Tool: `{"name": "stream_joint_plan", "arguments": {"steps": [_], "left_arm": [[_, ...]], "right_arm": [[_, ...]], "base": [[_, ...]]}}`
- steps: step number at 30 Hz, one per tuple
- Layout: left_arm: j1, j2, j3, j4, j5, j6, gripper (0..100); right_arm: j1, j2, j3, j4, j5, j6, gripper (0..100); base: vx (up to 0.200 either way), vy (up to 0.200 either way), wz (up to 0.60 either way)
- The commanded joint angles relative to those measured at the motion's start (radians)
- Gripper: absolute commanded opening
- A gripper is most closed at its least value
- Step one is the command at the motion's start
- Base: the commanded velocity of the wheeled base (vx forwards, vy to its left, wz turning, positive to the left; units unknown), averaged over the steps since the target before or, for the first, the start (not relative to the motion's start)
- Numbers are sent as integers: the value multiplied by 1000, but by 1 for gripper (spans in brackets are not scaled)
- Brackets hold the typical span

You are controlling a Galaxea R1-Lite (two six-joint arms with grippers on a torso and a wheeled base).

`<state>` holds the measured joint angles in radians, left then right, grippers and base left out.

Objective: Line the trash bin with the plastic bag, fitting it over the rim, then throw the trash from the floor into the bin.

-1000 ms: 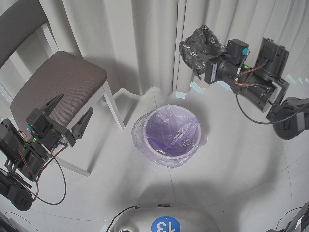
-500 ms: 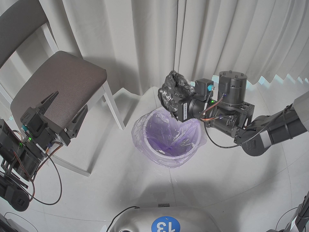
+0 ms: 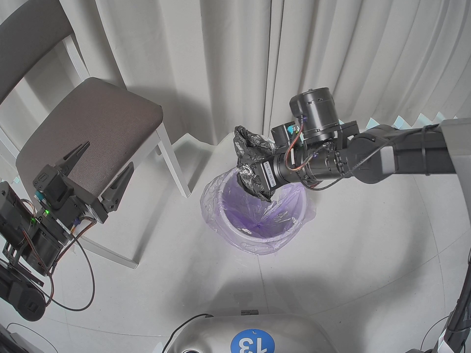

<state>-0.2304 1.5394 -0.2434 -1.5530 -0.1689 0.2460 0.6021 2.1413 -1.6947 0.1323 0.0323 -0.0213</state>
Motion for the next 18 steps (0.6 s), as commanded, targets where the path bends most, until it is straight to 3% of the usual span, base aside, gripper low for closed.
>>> {"name": "stream_joint_plan", "arguments": {"steps": [1, 18], "left_arm": [[43, 24, -2, -18, -30, 1, 100], [54, 53, -5, -18, -38, 3, 100]], "right_arm": [[-30, 144, -89, 16, 43, -22, 0], [-84, 262, -148, 7, 57, -25, 0]], "base": [[0, 0, 0], [0, 0, 0]]}}
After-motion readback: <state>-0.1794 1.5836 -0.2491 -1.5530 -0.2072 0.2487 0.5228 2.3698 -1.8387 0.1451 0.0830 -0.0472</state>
